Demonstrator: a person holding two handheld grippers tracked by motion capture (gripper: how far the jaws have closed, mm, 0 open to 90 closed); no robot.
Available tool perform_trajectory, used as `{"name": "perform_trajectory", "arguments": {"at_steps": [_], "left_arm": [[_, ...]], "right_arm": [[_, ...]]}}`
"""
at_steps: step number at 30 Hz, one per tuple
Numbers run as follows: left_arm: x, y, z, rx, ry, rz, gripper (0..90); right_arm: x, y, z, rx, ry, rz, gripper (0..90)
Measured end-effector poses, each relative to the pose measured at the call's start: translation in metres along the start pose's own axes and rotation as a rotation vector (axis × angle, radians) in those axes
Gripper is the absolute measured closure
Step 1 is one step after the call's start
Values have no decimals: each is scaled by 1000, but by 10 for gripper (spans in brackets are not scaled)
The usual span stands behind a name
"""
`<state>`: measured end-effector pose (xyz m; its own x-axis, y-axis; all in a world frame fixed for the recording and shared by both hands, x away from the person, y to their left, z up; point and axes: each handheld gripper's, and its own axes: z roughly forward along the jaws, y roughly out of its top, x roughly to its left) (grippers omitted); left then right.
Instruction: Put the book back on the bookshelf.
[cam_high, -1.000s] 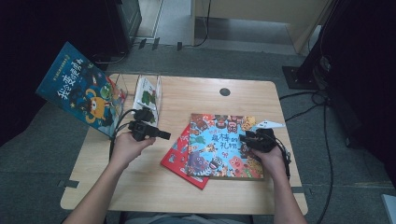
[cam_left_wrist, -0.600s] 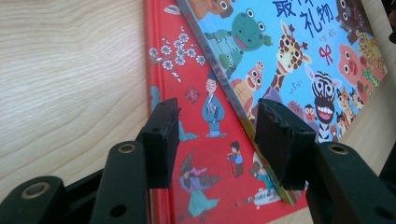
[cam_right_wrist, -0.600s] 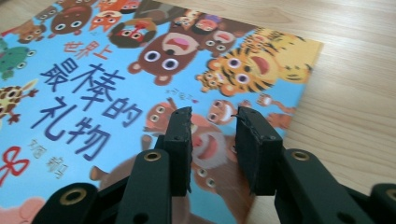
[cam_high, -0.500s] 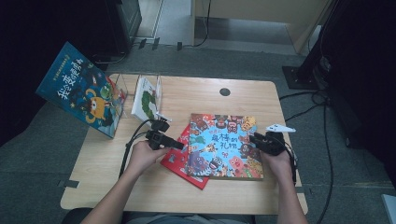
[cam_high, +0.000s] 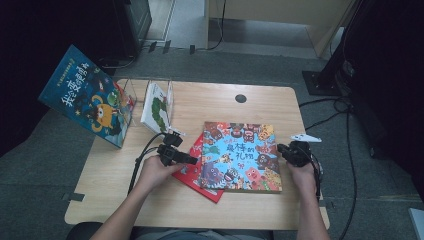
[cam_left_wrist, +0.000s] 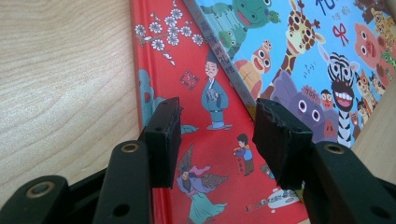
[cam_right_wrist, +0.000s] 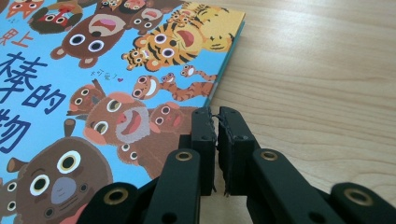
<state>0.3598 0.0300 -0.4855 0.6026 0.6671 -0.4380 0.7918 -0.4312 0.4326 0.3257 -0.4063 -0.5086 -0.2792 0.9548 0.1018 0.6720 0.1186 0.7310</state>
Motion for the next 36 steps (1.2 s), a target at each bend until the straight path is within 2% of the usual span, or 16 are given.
{"name": "perform_trajectory", "arguments": {"at_steps": [2, 3, 6, 8, 11, 13, 16, 18, 20, 22, 23, 25, 27, 30, 32, 36], "left_arm": [[-2, -2, 0, -13, 15, 35, 535], [-2, -4, 0, -19, 24, 38, 546], [-1, -8, 0, -48, 29, 29, 584], [1, -10, 0, -67, 29, 43, 621], [2, -11, 0, -71, 26, 40, 644], [2, -11, 0, -76, 33, 60, 664], [1, -11, 2, -91, 21, 46, 663], [-3, -12, 5, -105, 9, 52, 629], [-9, -12, 7, -105, 44, 90, 606], [-12, -13, 8, -107, 87, 129, 679], [-12, -13, 8, -105, 92, 126, 706], [-8, -11, 6, -72, 59, 85, 784], [-7, -12, 4, -54, 52, 80, 823], [-6, -15, 1, -52, 17, 76, 855], [-5, -17, 0, -48, 10, 73, 864], [-2, -22, -3, -59, -4, 37, 864]], "right_arm": [[-1, 0, 2, 5, 12, 4, 867], [0, 0, 3, 7, 21, 4, 878], [3, 1, 4, 12, 10, 1, 900], [3, 2, 4, 13, 11, 4, 900], [2, 2, 4, 13, 13, 8, 900], [2, 2, 5, 12, 10, 10, 900], [2, 2, 6, 11, 11, 13, 900], [2, 2, 6, 12, 11, 18, 900], [2, 2, 6, 12, 10, 20, 900], [2, 2, 6, 13, 8, 18, 900], [2, 3, 6, 13, 8, 19, 900], [2, 3, 7, 12, 9, 20, 900], [2, 3, 7, 9, 13, 26, 900], [3, 4, 10, 1, 20, 40, 900], [5, 5, 12, 1, 25, 39, 900], [10, 8, 15, 1, 39, 25, 900]]}}
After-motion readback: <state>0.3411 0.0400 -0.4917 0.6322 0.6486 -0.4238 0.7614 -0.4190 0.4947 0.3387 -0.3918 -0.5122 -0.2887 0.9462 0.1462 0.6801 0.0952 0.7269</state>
